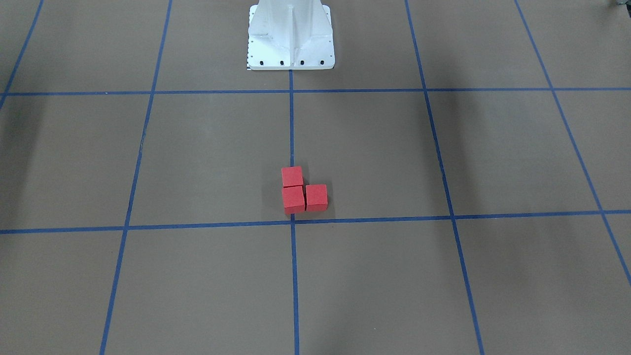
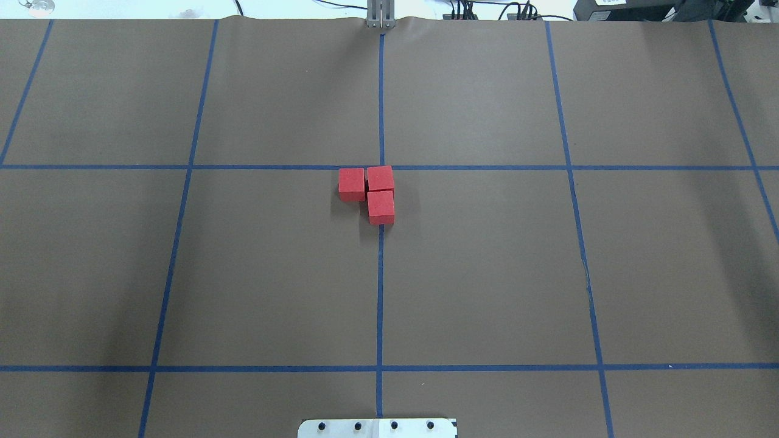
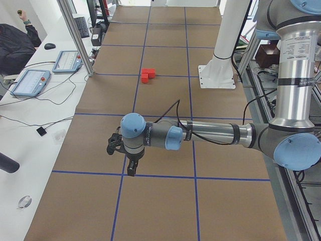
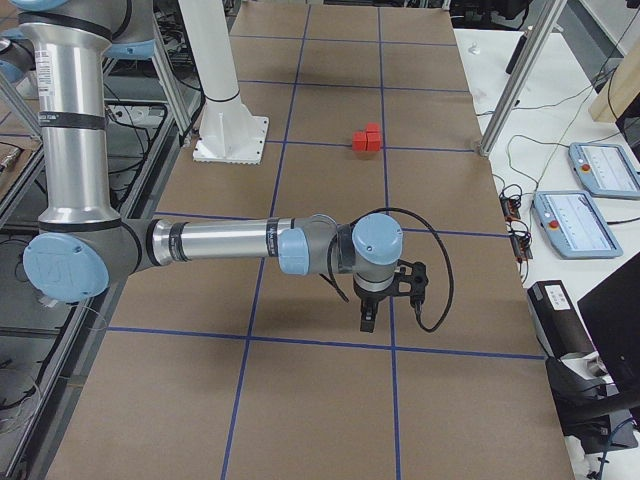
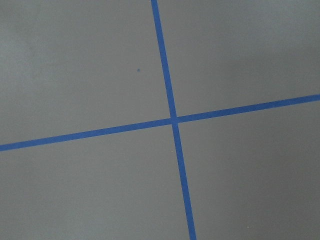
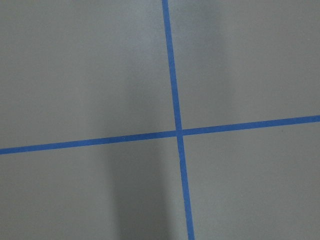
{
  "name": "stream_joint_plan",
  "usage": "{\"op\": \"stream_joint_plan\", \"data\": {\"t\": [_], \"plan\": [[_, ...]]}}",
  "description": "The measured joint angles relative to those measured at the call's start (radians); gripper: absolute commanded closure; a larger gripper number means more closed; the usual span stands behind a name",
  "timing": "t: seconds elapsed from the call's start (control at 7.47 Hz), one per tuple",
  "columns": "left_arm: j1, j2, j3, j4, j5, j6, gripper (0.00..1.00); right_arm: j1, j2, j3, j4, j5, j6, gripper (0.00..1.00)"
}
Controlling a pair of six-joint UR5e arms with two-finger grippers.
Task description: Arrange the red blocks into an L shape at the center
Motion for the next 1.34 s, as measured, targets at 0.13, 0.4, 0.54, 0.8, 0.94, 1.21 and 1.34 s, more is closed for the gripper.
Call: {"op": "stream_joint_plan", "data": {"t": [0.13,0.4,0.54,0.8,0.94,1.21,1.34], "plan": [[0.001,0.015,-0.007,0.0,0.008,0.0,0.0,-0.03,-0.011,0.011,-0.002,-0.026,0.001,0.01],[0.002,0.022,-0.01,-0.001,0.03,-0.001,0.0,-0.057,-0.03,0.031,0.01,-0.043,-0.002,0.01],[0.002,0.022,-0.01,-0.001,0.034,-0.001,0.0,-0.061,-0.053,0.031,0.044,-0.043,-0.005,0.01],[0.002,0.02,-0.005,-0.001,0.036,0.0,0.0,-0.061,-0.111,0.027,0.122,-0.04,-0.006,0.01],[0.002,0.017,-0.001,0.0,0.037,0.0,0.0,-0.061,-0.124,0.027,0.14,-0.038,-0.005,0.01],[0.002,0.017,0.003,0.0,0.037,0.0,0.0,-0.059,-0.113,0.029,0.144,-0.027,-0.002,0.01],[0.002,0.017,0.003,0.0,0.037,0.001,0.0,-0.051,-0.105,0.029,0.143,-0.012,0.001,0.01]]}}
